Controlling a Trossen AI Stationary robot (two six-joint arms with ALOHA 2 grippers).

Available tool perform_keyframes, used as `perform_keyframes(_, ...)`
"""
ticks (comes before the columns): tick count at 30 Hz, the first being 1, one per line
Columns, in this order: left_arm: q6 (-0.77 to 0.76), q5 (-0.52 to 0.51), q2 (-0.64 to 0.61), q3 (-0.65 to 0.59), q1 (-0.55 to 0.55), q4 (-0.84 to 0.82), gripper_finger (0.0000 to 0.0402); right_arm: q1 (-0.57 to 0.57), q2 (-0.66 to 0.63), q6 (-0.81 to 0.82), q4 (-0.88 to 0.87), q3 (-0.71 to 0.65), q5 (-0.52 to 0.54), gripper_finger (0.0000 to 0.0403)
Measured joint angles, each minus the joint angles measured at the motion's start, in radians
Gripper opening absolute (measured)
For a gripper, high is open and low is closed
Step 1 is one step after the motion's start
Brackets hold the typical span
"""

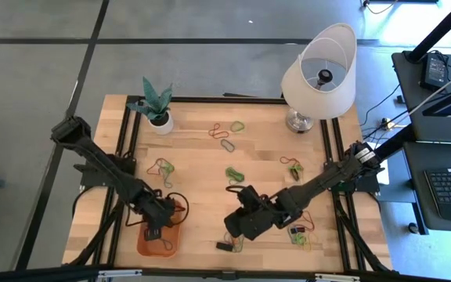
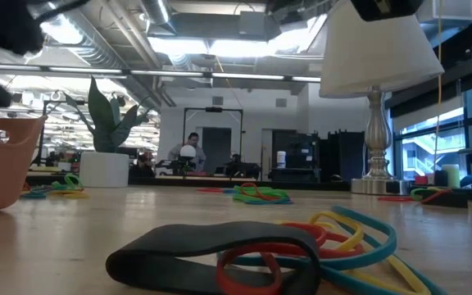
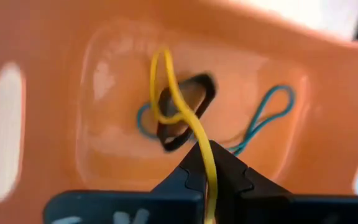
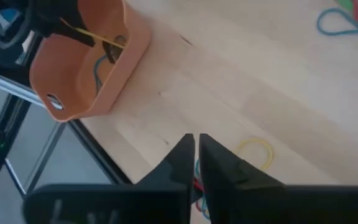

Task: Pick and place rubber bands into bin
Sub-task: Put the top yellow rubber band into the orange bin, then put the red rubber band into the orange bin

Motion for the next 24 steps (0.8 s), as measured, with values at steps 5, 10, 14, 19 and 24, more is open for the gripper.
perform_keyframes(5, 0.033, -0.007, 0.000, 0.016, 0.029, 0.001, 0.0031, 0.007, 0.005, 0.000, 0.000, 0.000, -0.001, 0.0004)
perform_keyframes(10, 0.033, -0.010, 0.000, 0.016, 0.047, 0.001, 0.0081, 0.007, 0.005, -0.006, -0.007, 0.000, -0.001, 0.0012)
perform_keyframes(14, 0.039, -0.022, 0.000, 0.016, 0.062, 0.001, 0.0115, 0.007, 0.005, -0.008, -0.050, 0.000, -0.002, 0.0025)
perform_keyframes(19, 0.057, -0.021, -0.008, 0.017, 0.084, 0.001, 0.0128, 0.006, 0.005, -0.082, -0.088, 0.000, -0.009, 0.0027)
perform_keyframes(24, 0.076, -0.074, -0.053, 0.018, 0.085, 0.000, 0.0104, 0.000, 0.005, -0.191, -0.086, 0.000, -0.008, 0.0009)
